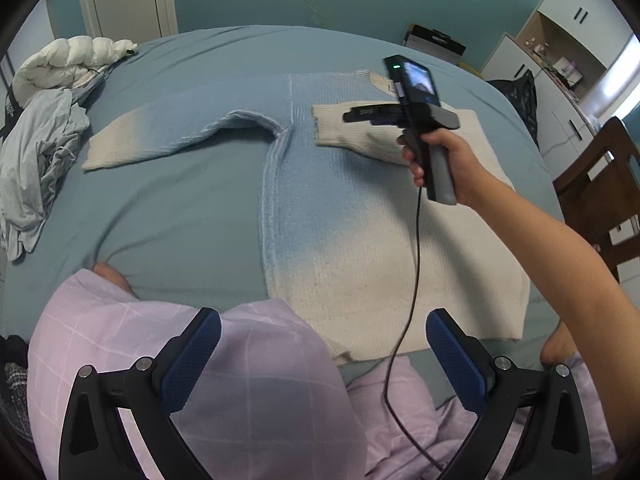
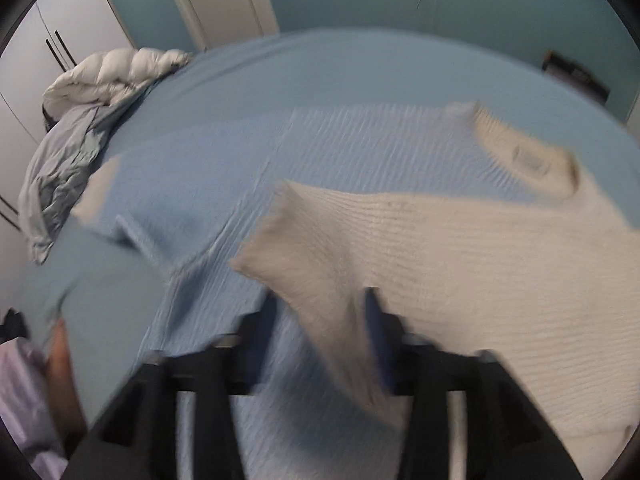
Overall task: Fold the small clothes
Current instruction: 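Grasp the cream side edge with the right tool and fold it toward the center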
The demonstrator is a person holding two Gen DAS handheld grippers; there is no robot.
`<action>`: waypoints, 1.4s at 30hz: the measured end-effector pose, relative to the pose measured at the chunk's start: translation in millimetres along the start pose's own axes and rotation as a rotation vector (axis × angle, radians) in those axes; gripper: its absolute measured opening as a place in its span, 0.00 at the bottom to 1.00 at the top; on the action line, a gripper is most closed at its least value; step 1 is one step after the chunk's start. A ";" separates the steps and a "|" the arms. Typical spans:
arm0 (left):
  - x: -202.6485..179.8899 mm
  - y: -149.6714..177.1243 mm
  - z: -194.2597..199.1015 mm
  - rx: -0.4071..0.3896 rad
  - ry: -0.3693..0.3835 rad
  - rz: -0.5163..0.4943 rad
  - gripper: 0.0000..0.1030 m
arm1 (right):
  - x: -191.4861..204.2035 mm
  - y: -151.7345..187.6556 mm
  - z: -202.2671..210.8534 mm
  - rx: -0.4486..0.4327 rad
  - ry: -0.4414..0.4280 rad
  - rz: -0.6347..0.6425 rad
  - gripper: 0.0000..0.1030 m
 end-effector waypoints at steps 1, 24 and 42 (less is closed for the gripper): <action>-0.8 -0.4 -0.5 0.001 -0.005 -0.005 1.00 | -6.6 -1.0 5.2 -0.010 -0.027 -0.026 0.54; -0.9 -2.3 -40.6 0.124 -0.088 -0.017 1.00 | -466.9 -21.9 65.5 -0.110 0.619 -0.651 0.88; -0.8 -2.3 -28.8 0.078 -0.071 -0.024 1.00 | -333.9 -9.4 91.5 -0.283 0.504 -0.492 0.91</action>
Point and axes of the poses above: each gripper's, at about its wrist camera, not at the fingertips, and z roughly against the way its jaws point, x to its left, y to its underside, the point moved 7 cm from there along -z, roughly the way its jaws point, and after that the axes turned 13 degrees about -z, right-handed, at the moved point
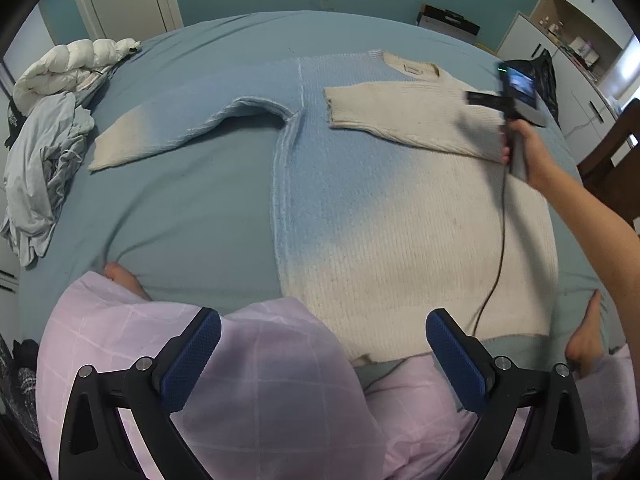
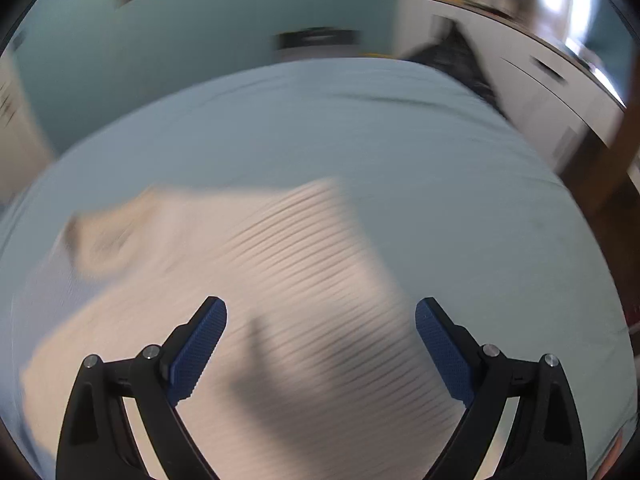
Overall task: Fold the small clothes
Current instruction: 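Grasp the cream side edge with the right tool and fold it toward the center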
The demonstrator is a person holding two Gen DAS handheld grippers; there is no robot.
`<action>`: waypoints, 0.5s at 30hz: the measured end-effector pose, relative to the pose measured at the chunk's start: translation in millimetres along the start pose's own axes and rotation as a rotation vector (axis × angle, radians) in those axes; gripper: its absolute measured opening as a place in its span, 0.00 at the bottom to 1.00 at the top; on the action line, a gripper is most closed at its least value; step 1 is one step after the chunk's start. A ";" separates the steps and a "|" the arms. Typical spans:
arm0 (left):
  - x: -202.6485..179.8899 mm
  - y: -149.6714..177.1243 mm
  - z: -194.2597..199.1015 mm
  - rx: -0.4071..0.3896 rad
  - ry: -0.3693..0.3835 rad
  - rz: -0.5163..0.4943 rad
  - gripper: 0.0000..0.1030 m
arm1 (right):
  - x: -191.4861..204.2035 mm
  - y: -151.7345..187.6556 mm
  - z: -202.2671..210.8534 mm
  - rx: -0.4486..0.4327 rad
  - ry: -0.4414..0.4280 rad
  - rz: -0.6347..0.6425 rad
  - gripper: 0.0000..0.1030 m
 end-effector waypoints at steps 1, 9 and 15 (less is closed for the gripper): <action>-0.4 0.9 -0.8 0.005 0.004 0.000 1.00 | 25.4 18.6 3.8 0.007 -0.019 0.068 0.91; 1.7 2.2 8.1 -0.019 0.017 0.010 1.00 | 209.1 216.5 77.4 0.046 -0.365 0.746 0.90; 0.2 4.0 9.4 -0.022 0.037 0.007 1.00 | 206.8 226.4 45.8 0.151 -0.312 0.670 0.13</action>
Point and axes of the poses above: each gripper's, at about its wrist camera, not at the fingertips, and z roughly against the way its jaws point, x to its left, y to its underside, the point moved 7 cm from there along -z, roughly the way its jaws point, and after that the axes turned 13 degrees about -z, right-handed, at the moved point
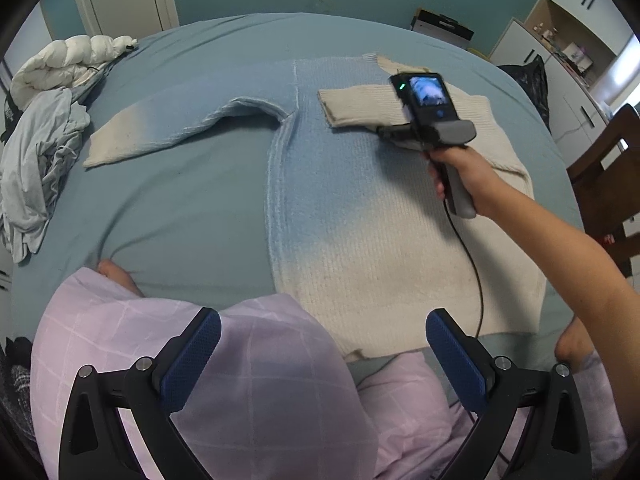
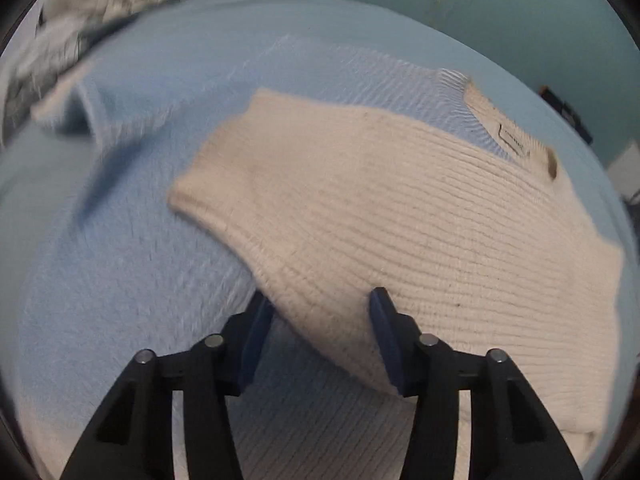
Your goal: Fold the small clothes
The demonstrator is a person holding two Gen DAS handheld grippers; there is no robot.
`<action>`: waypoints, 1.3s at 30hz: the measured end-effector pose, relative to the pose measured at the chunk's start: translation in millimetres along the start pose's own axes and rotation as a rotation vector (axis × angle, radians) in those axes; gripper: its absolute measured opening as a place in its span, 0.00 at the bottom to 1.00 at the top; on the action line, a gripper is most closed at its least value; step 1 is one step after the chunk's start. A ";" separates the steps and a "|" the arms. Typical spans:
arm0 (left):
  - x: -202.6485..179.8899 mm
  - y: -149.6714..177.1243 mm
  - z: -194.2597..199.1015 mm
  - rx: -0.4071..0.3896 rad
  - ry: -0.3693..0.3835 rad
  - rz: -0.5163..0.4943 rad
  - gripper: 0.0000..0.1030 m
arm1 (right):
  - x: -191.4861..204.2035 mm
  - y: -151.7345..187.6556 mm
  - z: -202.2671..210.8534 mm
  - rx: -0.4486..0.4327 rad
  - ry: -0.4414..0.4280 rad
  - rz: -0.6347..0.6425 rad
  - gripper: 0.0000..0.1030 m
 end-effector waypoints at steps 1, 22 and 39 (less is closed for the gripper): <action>-0.5 0.0 -0.3 0.002 -0.001 -0.001 1.00 | -12.8 -7.4 3.2 0.012 -0.009 -0.059 0.10; -11.2 0.7 -12.2 0.049 0.003 -0.012 1.00 | -148.8 -25.4 83.3 -0.211 -0.106 -0.425 0.95; -17.9 1.4 -16.4 0.071 0.011 -0.029 1.00 | -290.9 4.4 77.1 -0.240 0.153 -0.666 0.94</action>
Point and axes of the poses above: each gripper's, at about its wrist camera, not at the fingertips, and z roughly against the way its jaws point, x to its left, y to its underside, the point moved 7 cm from there along -z, roughly the way its jaws point, and after that the axes turned 13 degrees about -z, right-handed, at the moved point
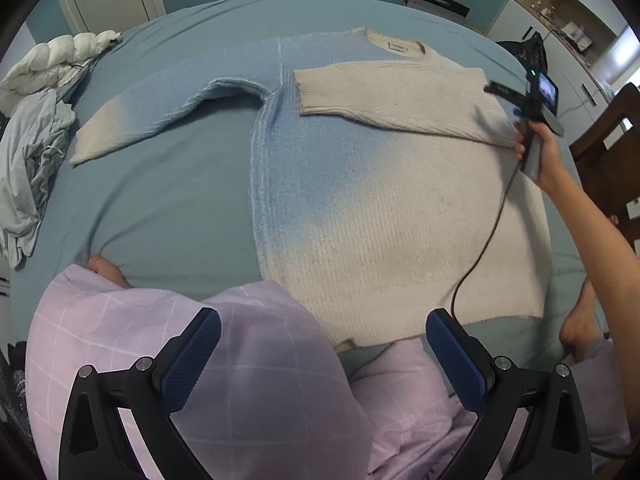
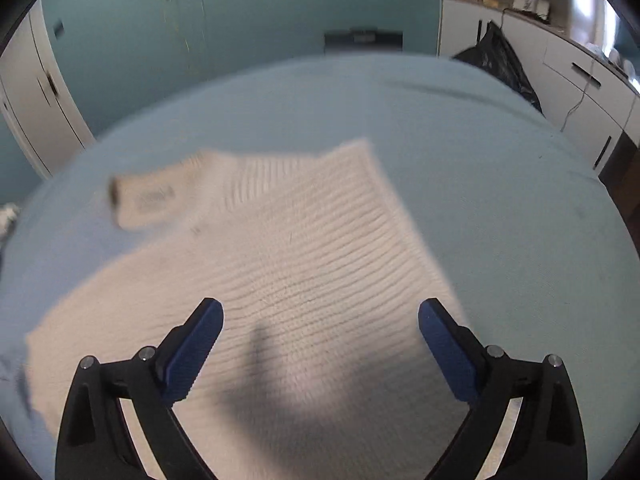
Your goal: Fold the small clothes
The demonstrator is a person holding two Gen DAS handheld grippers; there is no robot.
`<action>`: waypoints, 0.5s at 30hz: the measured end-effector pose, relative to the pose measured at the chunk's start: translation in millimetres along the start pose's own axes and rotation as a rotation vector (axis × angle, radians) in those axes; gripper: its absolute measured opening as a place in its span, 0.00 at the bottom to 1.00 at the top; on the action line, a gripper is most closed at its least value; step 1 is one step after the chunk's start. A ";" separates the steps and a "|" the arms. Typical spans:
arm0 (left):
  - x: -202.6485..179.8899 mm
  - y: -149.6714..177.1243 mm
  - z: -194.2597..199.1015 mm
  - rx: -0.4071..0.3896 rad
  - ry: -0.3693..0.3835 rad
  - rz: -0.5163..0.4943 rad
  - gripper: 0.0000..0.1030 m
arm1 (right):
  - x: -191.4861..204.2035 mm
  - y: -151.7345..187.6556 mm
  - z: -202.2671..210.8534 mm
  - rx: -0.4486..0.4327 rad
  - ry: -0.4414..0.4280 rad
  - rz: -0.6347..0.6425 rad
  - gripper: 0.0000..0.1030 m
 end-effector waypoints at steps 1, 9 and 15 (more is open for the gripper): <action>-0.4 -0.6 0.8 -0.004 0.000 0.001 1.00 | -7.9 2.2 10.0 0.000 -0.008 -0.007 0.94; -5.9 -4.2 6.4 -0.017 -0.018 -0.015 1.00 | -118.7 27.1 -4.4 0.069 0.367 0.008 0.95; -3.3 -10.1 3.3 -0.006 -0.014 -0.003 1.00 | -132.5 20.6 -10.5 0.021 0.335 -0.038 0.98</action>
Point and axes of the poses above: each gripper's, at about its wrist camera, not at the fingertips, and z roughly against the way its jaws point, x to its left, y to its underside, the point moved 7 cm from there along -z, roughly the way its jaws point, and after that the axes turned 13 degrees about -z, right-handed, at the moved point
